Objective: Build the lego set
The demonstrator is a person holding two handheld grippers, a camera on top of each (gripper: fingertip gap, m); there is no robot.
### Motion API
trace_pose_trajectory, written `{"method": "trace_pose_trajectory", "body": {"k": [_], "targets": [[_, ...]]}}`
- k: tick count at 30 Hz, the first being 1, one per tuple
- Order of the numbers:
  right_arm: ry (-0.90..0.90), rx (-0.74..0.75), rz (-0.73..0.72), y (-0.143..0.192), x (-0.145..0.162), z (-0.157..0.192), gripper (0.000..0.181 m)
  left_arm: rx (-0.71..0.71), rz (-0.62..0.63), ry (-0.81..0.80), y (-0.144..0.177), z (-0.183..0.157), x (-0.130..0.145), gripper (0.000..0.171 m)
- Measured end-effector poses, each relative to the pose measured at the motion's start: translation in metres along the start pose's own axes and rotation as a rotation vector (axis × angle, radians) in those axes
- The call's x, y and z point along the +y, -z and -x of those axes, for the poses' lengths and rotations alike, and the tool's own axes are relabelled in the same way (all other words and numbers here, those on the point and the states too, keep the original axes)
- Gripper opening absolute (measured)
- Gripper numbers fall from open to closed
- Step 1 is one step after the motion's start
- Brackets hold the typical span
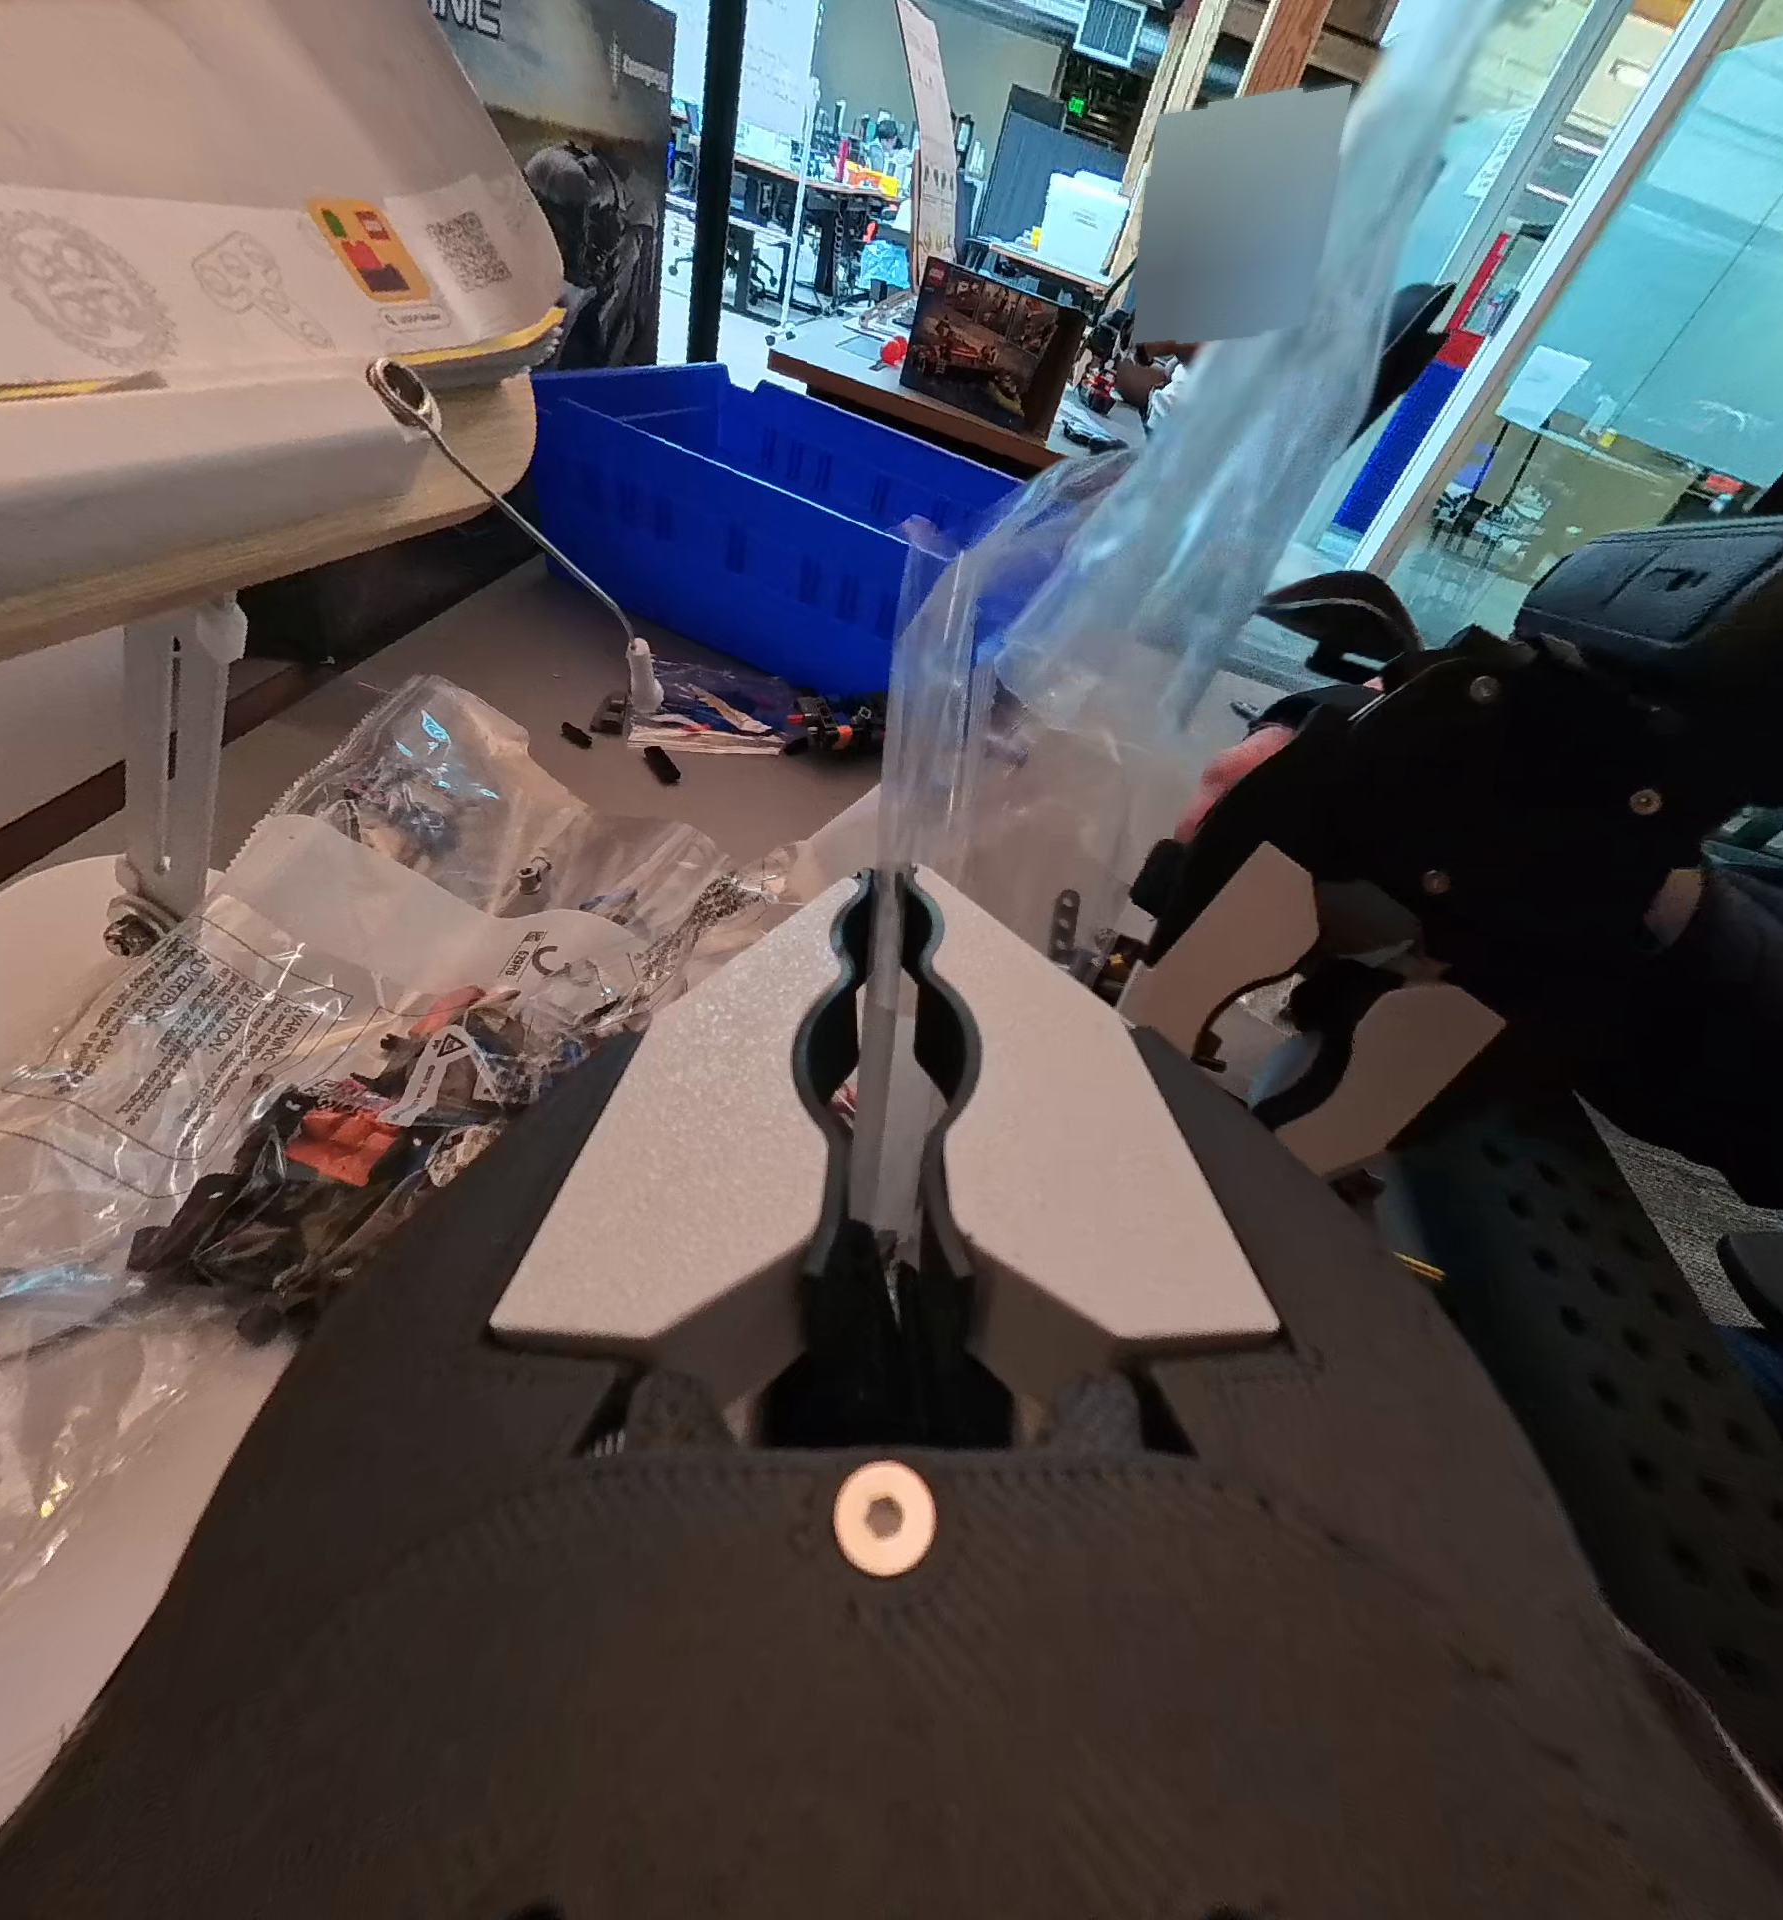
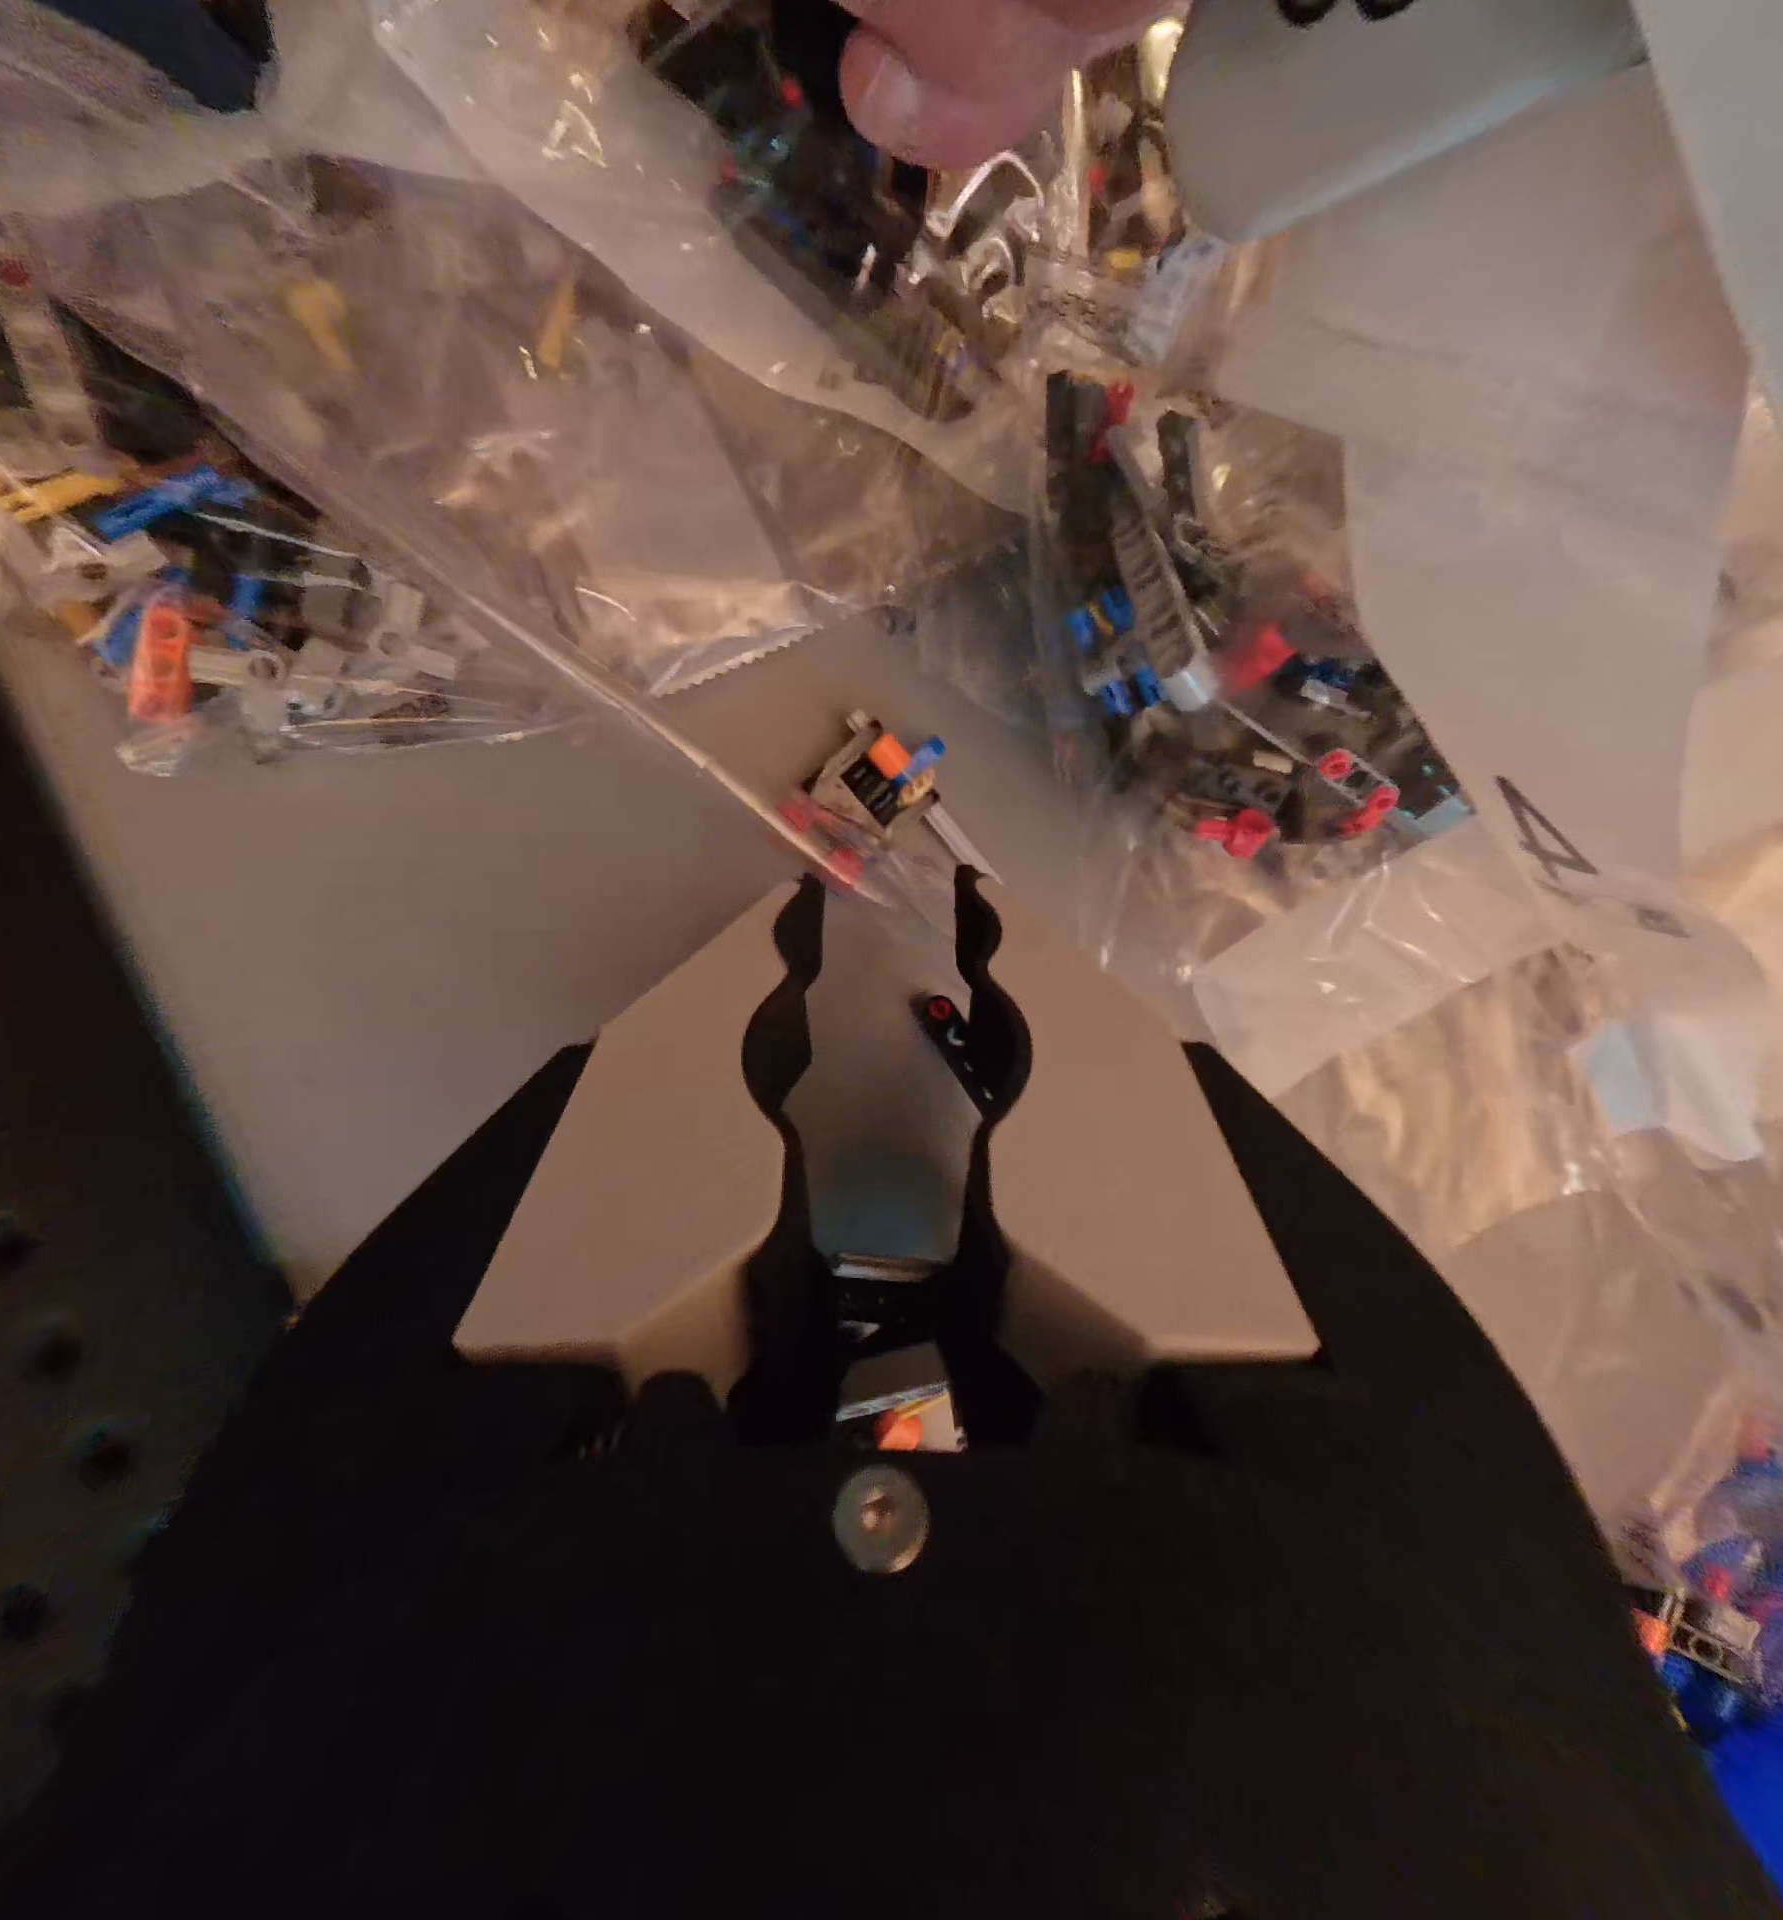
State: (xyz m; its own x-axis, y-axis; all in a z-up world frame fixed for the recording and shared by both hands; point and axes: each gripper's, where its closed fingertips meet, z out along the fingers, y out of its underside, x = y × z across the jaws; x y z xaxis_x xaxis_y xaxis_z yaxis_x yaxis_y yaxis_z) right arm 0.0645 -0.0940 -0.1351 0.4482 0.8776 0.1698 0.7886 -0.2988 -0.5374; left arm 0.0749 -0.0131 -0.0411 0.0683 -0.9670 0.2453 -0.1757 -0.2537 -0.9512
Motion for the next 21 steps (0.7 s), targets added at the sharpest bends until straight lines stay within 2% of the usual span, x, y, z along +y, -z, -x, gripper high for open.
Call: {"method": "trace_pose_trajectory", "body": {"k": [3, 7, 11, 17, 21], "targets": [[-0.049, 0.059, 0.013, -0.003, 0.001, -0.014, 0.023, 0.001, 0.008, -0.002, -0.001, -0.001, 0.002, 0.003], [-0.034, 0.032, -0.061, 0.001, -0.013, -0.008, 0.021, -0.001, 0.002, -0.001, 0.000, 0.000, 0.000, 0.003], [0.000, 0.013, -0.068, 0.008, -0.017, 0.001, 0.016, 0.000, 0.004, 0.000, -0.001, 0.000, 0.001, 0.003], [0.170, -0.117, -0.049, 0.012, -0.021, 0.056, 0.001, 0.001, 0.008, -0.001, -0.002, 0.000, 0.002, 0.003], [0.244, -0.188, -0.016, 0.000, -0.021, 0.095, 0.000, 0.003, 0.014, -0.003, -0.004, -0.001, 0.003, 0.003]]}}
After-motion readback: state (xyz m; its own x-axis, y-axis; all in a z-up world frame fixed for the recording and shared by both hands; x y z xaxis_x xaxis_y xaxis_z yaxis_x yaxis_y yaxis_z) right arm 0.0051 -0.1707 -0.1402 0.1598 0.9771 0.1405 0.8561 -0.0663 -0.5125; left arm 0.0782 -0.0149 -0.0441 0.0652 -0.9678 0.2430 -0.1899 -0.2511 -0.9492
